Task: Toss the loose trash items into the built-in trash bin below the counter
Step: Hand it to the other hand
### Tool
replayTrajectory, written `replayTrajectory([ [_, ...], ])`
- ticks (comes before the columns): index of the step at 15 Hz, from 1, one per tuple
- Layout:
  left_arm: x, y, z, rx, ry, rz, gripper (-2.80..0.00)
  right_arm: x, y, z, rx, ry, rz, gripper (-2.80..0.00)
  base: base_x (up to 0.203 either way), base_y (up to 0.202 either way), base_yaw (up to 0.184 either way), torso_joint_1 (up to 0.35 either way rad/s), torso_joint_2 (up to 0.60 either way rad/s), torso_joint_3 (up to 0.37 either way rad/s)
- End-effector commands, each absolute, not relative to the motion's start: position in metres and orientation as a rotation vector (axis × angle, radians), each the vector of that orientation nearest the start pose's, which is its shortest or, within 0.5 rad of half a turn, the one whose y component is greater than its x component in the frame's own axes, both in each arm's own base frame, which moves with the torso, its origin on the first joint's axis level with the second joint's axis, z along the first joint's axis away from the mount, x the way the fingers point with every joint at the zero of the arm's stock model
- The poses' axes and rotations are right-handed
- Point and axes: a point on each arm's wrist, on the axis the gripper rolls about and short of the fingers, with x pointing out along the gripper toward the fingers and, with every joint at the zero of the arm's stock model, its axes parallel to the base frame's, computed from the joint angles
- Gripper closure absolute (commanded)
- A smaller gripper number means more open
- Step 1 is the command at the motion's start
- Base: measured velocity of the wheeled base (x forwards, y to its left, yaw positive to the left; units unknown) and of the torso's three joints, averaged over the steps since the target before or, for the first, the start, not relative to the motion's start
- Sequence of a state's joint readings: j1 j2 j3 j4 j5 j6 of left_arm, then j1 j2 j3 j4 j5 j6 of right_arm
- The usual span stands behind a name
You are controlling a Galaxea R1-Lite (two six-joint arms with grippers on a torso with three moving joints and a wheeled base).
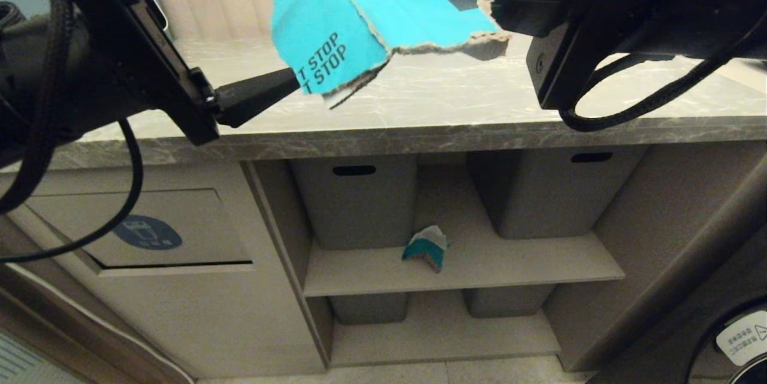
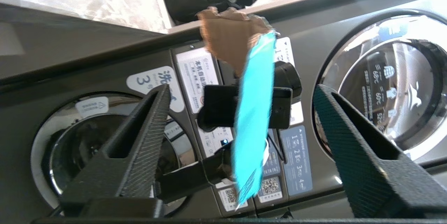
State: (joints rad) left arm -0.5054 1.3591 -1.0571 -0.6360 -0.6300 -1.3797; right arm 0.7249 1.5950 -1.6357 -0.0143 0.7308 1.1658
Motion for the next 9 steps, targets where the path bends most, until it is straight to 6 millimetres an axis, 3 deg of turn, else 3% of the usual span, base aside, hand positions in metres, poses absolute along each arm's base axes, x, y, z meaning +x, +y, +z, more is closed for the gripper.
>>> replayTrajectory([
  [1,0.185,-0.126,0.346,-1.185,0.503,-1.200,-2.80,0.200,0.198,0.384,0.945,0.808,1.305,0.00,0.000,0.000,0.000,0.000,0.00,0.000],
  [9,0.194,-0.143,0.335,-1.111,0.513,-1.214,-2.80,0.198,0.202,0.383,0.941,0.814,1.309,0.00,0.000,0.000,0.000,0.000,0.00,0.000],
])
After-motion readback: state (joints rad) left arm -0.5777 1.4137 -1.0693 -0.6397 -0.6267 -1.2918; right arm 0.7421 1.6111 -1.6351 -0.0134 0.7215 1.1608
